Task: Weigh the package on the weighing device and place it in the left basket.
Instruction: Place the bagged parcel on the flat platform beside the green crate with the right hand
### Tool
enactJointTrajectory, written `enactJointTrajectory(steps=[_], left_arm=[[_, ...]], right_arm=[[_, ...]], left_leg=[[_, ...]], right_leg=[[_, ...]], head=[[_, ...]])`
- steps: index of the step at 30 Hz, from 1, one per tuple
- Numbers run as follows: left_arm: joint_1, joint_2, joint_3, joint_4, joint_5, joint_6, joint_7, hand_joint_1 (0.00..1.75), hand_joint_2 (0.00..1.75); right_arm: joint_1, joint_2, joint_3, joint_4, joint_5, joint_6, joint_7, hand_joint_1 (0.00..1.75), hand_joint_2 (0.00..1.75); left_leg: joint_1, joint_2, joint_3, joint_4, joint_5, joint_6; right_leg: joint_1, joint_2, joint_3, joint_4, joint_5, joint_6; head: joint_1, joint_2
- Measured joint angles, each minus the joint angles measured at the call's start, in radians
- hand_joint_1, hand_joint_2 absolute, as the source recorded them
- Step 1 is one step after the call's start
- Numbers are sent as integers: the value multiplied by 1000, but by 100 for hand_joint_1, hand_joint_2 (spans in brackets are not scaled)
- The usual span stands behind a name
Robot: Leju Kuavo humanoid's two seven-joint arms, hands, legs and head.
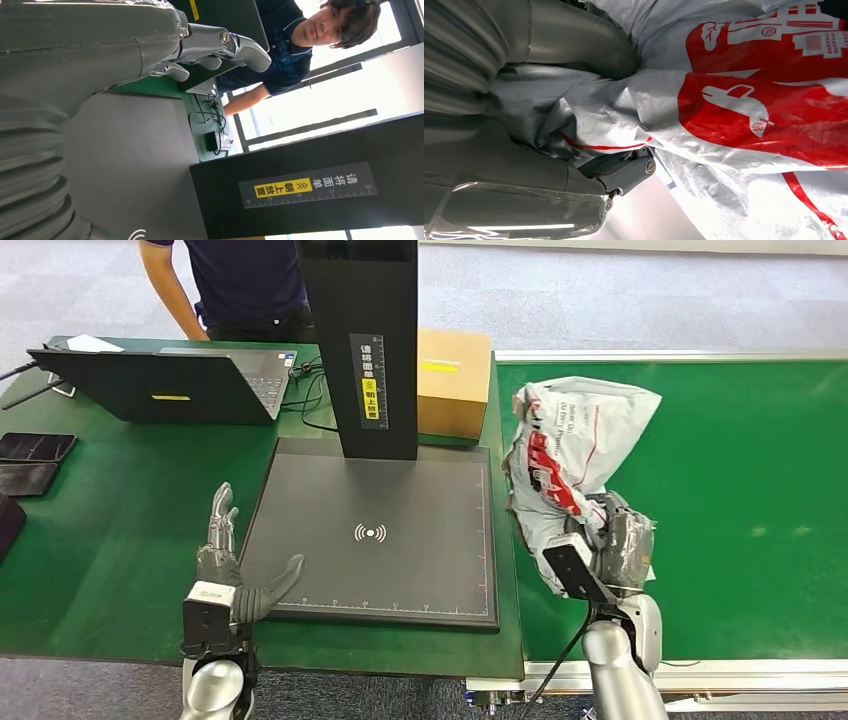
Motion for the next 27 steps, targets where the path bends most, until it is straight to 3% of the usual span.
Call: enactJointTrajectory(steps=[15,27], left_arm=[[-17,15,-13,29,40,28,-30,0,175],[-42,22,-37,41,48,36,-25,0,175]], right_arm=[[-112,-3,228,123,-12,29,-43,158,175],[-223,-3,393,277,-23,112,-91,155,175]], left_leg=[[0,0,-1,0,0,0],[0,0,-1,0,0,0]], right_leg=[[0,0,-1,1,0,0],[0,0,-1,1,0,0]], head=[[0,0],[0,0]])
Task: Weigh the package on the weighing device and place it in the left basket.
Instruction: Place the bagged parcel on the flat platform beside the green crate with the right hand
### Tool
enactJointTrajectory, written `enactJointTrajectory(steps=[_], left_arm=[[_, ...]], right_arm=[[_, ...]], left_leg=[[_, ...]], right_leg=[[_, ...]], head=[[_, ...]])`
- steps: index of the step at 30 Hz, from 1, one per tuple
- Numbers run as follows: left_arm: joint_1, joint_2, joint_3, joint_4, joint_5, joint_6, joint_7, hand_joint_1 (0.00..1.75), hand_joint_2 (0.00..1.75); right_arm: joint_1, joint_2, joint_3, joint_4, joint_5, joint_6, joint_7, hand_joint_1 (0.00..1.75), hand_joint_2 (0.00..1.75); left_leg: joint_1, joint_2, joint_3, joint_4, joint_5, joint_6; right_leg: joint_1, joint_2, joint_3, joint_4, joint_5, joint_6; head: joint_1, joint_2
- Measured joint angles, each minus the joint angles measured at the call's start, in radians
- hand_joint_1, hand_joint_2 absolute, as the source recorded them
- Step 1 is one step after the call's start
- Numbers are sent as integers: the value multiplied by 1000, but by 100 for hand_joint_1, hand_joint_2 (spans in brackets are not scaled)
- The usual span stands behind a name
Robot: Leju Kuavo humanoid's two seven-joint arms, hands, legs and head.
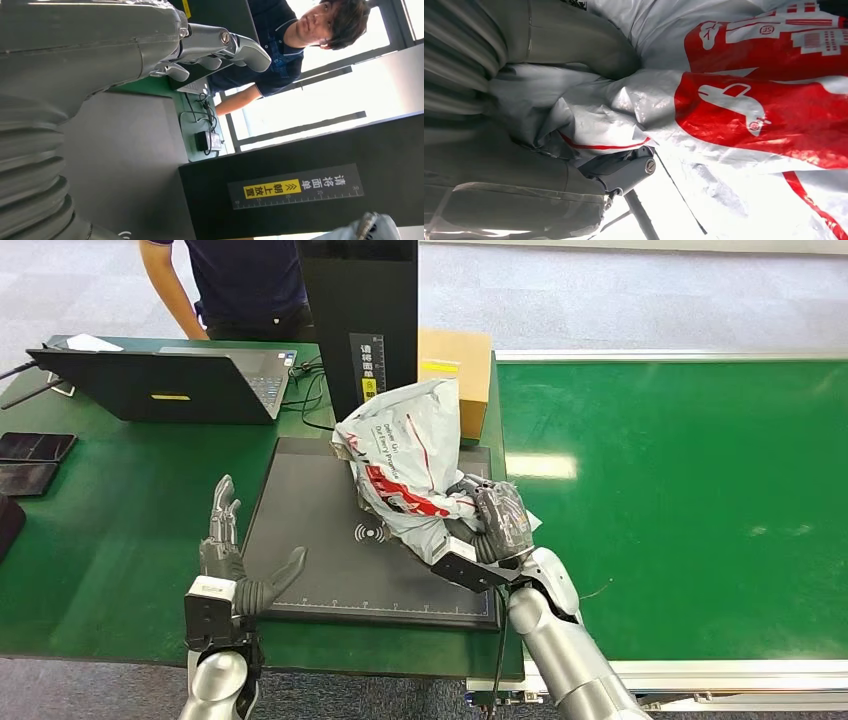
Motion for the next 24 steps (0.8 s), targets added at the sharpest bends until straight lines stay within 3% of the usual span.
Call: enactJointTrajectory(steps=[10,11,14,15,24], left_arm=[[-44,8,-13,55,21,-5,-17,0,175],[-46,9,-14,57,21,-6,-17,0,175],[-50,9,-18,63,21,-6,-18,0,175],[-51,9,-20,64,21,-7,-18,0,175],[-56,11,-36,70,21,-9,-18,0,175]], right_arm=[[-98,0,95,205,-18,24,-39,140,175],[-104,1,101,225,-19,27,-44,118,175],[-124,5,120,286,-22,33,-58,18,175],[-130,7,125,305,-23,34,-62,3,175],[-170,30,156,442,-14,9,-64,0,175]], left_leg=[[0,0,0,0,1,1],[0,0,-1,0,1,1],[0,0,-1,0,1,1],[0,0,-1,0,1,1],[0,0,0,0,1,1]], right_leg=[[0,0,0,0,0,0],[0,0,0,0,0,0],[0,0,-1,0,0,0],[0,0,-1,0,0,0],[0,0,0,0,0,0]], head=[[0,0],[0,0],[0,0],[0,0],[0,0]])
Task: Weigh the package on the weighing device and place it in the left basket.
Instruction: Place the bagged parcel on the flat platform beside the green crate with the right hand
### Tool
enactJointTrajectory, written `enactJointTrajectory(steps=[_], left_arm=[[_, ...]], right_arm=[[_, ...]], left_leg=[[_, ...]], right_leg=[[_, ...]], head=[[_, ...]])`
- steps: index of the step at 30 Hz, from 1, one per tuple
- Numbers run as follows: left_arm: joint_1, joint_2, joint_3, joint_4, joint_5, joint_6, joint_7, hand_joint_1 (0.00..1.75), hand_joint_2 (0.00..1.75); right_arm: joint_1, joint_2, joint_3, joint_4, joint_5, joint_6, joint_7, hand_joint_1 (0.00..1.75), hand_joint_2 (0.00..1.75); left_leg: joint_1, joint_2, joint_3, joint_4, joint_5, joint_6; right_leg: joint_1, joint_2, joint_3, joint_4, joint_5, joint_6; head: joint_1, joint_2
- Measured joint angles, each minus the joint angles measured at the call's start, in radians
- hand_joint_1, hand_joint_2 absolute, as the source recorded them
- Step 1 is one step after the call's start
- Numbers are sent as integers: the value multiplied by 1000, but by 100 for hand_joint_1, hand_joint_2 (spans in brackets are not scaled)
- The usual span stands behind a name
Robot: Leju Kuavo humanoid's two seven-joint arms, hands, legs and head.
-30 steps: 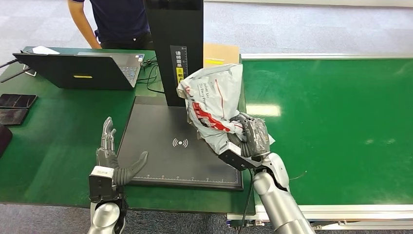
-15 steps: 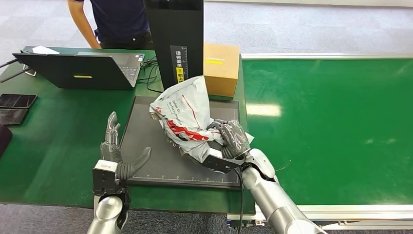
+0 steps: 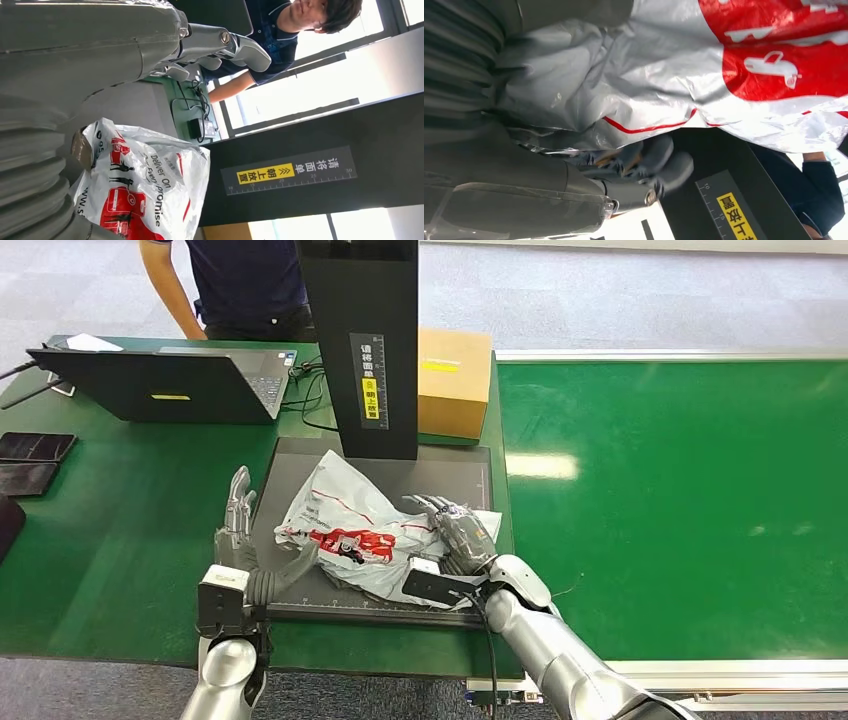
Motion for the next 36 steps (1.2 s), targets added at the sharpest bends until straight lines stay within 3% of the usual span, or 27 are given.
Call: enactJointTrajectory(steps=[9,17,36], left_arm=[[-6,0,-3,13,1,-4,0,0,175],[-14,0,-6,30,8,-3,-1,0,175],[-12,8,-12,45,28,20,-14,0,175]], right_arm=[[-12,9,0,49,-18,-53,-16,0,175],[18,11,-18,36,-126,-119,-142,0,175],[136,6,19,-254,-295,-64,-146,0,175]], left_leg=[[0,0,1,0,0,0],[0,0,0,0,0,0],[0,0,0,0,0,0]], right_leg=[[0,0,1,0,0,0],[0,0,0,0,0,0],[0,0,0,0,0,0]], head=[[0,0],[0,0],[0,0]])
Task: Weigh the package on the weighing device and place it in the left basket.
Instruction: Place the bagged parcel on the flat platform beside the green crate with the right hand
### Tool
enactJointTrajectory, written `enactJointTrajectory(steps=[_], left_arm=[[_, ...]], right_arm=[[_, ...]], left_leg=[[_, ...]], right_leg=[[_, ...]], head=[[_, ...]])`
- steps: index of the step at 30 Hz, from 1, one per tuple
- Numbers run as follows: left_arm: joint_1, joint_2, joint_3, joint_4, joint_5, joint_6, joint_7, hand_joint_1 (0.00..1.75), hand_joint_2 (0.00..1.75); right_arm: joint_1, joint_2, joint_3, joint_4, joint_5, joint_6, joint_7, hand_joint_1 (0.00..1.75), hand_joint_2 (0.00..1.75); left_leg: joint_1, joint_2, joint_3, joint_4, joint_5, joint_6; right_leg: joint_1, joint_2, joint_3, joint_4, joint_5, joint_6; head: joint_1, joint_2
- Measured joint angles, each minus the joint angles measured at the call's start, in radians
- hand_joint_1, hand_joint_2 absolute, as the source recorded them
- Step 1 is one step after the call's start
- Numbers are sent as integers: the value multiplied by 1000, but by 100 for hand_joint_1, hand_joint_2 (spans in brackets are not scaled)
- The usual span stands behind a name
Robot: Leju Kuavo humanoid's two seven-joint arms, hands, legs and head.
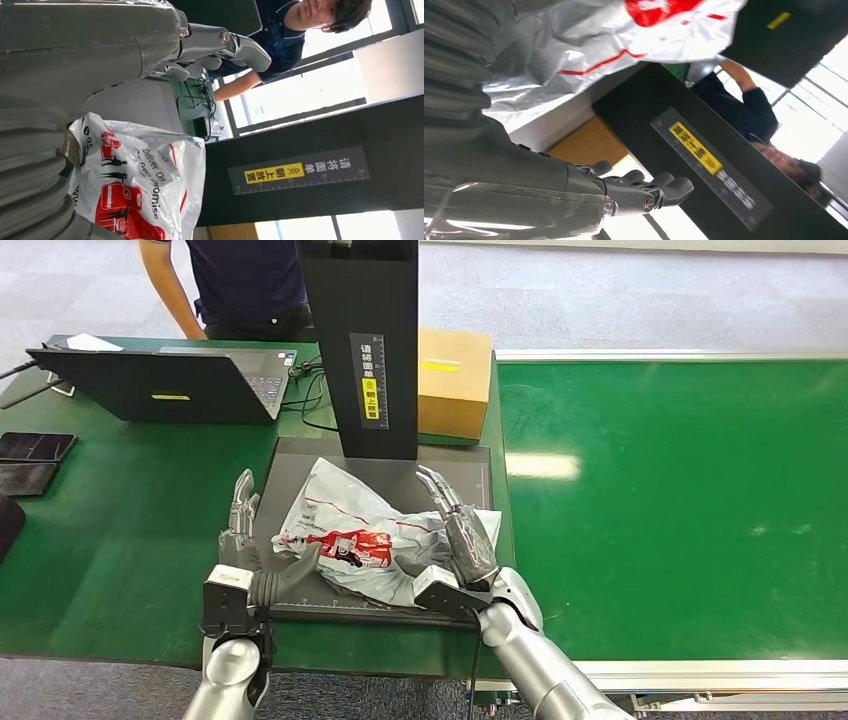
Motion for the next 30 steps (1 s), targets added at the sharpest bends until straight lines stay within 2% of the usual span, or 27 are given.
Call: enactJointTrajectory(steps=[11,19,30], left_arm=[[17,10,1,-3,6,13,-3,0,175],[30,12,4,-11,-6,16,-3,0,175],[26,15,12,-12,-28,13,-2,0,175]], right_arm=[[89,-33,9,-193,-86,10,0,0,175],[153,-63,-12,-294,-207,131,1,0,175],[235,-80,-59,-364,-220,164,2,0,175]], left_leg=[[0,0,0,0,0,0],[0,0,0,0,0,0],[0,0,0,0,0,0]], right_leg=[[0,0,0,0,0,0],[0,0,0,0,0,0],[0,0,0,0,0,0]], head=[[0,0],[0,0],[0,0]])
